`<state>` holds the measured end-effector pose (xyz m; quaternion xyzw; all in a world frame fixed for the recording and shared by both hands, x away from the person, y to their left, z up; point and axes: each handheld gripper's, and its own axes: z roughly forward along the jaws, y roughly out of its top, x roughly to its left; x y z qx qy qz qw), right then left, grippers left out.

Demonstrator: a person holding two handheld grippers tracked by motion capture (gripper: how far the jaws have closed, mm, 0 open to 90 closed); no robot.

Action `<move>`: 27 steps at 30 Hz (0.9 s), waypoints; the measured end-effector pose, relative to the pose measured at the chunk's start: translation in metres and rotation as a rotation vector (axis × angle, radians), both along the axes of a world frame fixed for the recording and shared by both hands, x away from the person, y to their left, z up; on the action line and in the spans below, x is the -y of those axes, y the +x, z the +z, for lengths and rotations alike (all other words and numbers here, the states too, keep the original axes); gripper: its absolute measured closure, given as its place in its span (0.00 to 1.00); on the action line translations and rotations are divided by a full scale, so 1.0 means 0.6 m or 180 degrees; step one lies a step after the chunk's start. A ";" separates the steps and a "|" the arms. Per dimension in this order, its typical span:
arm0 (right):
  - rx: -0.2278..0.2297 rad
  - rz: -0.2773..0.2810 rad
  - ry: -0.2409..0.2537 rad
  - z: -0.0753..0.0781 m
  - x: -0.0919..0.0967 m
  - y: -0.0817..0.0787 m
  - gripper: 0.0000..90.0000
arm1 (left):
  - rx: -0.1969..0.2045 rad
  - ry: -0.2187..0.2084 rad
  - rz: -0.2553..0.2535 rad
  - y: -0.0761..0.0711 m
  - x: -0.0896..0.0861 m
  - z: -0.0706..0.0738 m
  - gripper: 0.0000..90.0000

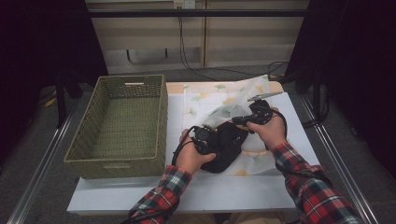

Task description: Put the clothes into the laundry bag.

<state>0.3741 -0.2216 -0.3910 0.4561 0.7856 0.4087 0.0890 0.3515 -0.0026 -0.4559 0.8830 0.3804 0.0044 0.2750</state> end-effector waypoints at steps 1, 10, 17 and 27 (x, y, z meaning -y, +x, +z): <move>0.0007 -0.0001 -0.0015 0.000 -0.001 0.000 1.00 | 0.0013 0.0001 0.0000 0.000 0.001 -0.002 0.41; -0.0008 -0.0017 0.0002 0.001 -0.001 -0.001 1.00 | -0.0196 -0.0067 0.0003 -0.004 0.007 -0.002 0.76; 0.0001 0.0002 -0.0009 0.003 -0.006 0.000 1.00 | -0.0237 -0.0214 0.0150 0.000 0.008 -0.003 0.82; -0.0033 -0.0012 0.0018 0.006 -0.004 0.000 1.00 | -0.0124 -0.0311 0.0176 0.018 0.020 -0.001 0.82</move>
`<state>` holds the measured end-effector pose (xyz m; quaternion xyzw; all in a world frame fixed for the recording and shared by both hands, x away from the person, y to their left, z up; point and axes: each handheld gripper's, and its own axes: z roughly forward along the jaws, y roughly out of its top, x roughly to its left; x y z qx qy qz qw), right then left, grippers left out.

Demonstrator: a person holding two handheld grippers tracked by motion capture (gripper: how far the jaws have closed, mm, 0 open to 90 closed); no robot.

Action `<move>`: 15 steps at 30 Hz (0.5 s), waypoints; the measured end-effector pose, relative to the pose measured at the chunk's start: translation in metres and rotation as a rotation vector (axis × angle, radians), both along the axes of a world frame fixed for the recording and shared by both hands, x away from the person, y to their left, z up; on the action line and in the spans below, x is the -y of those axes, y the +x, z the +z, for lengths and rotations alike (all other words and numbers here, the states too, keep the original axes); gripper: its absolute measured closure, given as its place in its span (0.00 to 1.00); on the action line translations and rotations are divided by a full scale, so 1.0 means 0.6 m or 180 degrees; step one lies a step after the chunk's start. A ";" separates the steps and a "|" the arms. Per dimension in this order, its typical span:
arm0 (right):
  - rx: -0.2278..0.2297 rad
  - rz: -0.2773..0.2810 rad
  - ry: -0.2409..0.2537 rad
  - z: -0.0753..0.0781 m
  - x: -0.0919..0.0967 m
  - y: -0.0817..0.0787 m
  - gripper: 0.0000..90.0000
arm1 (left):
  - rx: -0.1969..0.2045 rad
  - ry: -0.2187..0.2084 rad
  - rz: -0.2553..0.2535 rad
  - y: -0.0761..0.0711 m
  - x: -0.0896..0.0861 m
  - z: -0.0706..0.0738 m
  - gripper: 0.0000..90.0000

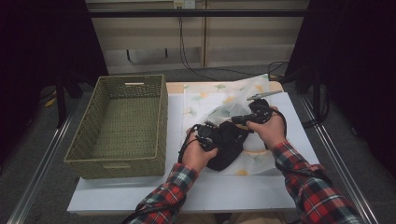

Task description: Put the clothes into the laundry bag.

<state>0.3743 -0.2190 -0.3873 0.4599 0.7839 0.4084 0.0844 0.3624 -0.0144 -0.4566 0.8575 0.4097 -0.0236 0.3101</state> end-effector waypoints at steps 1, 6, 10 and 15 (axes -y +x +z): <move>0.0005 0.0010 0.0004 0.000 0.000 0.000 1.00 | 0.0002 -0.0031 0.0049 0.001 0.001 0.001 0.82; 0.0015 0.0028 0.0013 -0.001 -0.001 0.001 1.00 | 0.0051 -0.0106 0.0073 0.008 0.007 0.007 0.82; 0.0018 0.0028 0.0005 0.000 -0.001 0.001 1.00 | 0.0050 -0.0131 0.0092 0.013 0.010 0.007 0.82; 0.0009 0.0013 0.0010 0.001 0.000 0.000 1.00 | 0.0095 -0.0161 0.0137 0.019 0.013 0.008 0.82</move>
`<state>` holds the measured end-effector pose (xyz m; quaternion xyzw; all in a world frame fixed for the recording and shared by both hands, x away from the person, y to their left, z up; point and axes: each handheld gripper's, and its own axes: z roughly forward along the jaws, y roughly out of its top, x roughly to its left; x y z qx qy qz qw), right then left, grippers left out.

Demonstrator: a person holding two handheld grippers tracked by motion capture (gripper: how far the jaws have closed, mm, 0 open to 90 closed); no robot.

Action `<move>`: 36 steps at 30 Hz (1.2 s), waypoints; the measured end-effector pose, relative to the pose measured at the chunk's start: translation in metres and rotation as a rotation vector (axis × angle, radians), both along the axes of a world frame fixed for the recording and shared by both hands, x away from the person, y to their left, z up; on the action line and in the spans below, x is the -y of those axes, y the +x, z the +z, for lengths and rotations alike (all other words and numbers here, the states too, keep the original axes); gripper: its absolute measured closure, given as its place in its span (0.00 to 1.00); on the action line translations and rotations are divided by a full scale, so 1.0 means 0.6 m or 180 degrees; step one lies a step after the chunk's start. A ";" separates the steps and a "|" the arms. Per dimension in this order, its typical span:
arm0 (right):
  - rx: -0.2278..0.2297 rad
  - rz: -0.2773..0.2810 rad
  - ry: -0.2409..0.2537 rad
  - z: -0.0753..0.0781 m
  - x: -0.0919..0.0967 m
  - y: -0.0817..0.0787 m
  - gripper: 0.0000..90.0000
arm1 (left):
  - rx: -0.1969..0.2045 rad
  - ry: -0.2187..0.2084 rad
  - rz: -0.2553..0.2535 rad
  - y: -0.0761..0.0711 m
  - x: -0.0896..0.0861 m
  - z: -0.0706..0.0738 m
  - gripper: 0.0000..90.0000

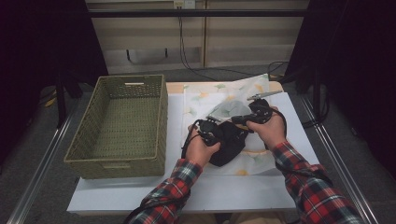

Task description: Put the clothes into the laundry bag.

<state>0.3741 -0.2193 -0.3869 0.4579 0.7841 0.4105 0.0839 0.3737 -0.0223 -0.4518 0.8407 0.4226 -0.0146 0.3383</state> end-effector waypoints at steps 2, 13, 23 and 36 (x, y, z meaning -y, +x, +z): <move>0.0014 0.0008 0.0000 0.001 0.001 0.000 1.00 | 0.0050 -0.0035 0.0044 0.002 0.003 0.001 0.82; 0.0020 0.0016 -0.0001 0.001 0.000 0.000 1.00 | 0.0218 -0.0036 0.0026 0.016 0.007 0.003 0.80; -0.0004 -0.0007 -0.0004 -0.001 0.001 0.000 1.00 | 0.0306 0.0155 -0.0109 -0.001 -0.005 0.005 0.49; -0.0013 0.0011 -0.0051 -0.005 -0.004 0.003 1.00 | 0.0298 0.0298 -0.0207 -0.014 -0.031 0.006 0.28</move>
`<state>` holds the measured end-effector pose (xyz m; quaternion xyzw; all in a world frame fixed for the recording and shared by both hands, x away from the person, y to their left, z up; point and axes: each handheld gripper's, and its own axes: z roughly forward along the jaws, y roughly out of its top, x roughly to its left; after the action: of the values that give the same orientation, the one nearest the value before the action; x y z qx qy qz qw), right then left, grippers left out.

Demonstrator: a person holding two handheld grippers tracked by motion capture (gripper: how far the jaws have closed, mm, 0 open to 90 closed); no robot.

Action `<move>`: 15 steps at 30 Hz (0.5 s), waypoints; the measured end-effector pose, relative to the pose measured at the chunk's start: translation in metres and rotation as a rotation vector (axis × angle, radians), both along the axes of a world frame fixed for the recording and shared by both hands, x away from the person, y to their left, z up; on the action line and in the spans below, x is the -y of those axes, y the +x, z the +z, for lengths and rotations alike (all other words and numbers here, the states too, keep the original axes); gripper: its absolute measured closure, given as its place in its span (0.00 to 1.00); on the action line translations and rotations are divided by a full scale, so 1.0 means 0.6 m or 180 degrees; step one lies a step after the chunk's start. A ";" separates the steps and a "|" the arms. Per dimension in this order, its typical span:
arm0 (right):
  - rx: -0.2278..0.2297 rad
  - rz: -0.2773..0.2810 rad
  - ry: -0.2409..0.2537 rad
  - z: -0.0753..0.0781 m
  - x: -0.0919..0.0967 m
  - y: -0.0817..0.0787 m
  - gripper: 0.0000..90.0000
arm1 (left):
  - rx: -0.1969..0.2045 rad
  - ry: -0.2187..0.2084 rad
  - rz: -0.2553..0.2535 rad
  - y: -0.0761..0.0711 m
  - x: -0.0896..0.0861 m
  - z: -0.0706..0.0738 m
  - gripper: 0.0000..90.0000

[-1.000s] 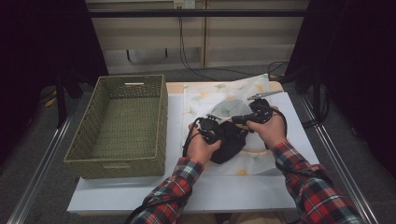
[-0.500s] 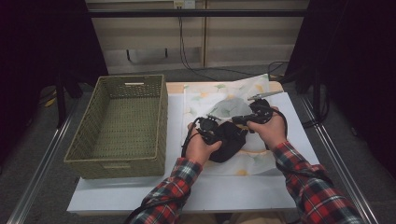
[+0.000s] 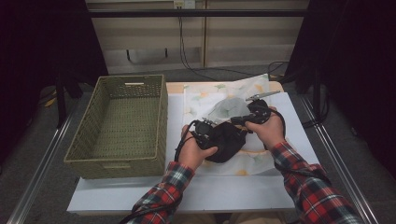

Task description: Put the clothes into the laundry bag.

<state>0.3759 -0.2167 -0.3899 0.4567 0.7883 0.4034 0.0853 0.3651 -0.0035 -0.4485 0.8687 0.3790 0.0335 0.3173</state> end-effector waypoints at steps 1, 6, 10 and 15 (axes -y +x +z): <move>0.0003 0.0008 0.0004 0.000 0.000 0.000 1.00 | -0.0012 -0.0025 0.0016 -0.001 -0.002 -0.001 0.28; -0.0010 -0.0005 0.0018 0.001 0.001 0.003 1.00 | -0.0028 0.0013 -0.0009 -0.008 -0.007 -0.001 0.26; -0.0015 -0.0009 0.0017 0.002 0.000 0.003 1.00 | -0.0018 0.0046 -0.0040 -0.009 -0.012 0.004 0.26; -0.0001 -0.0002 -0.0004 0.004 -0.001 0.004 1.00 | -0.0016 0.0041 -0.0017 -0.012 -0.014 0.000 0.25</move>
<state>0.3785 -0.2162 -0.3876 0.4570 0.7884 0.4028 0.0857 0.3578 0.0047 -0.4487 0.8718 0.3773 0.0329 0.3108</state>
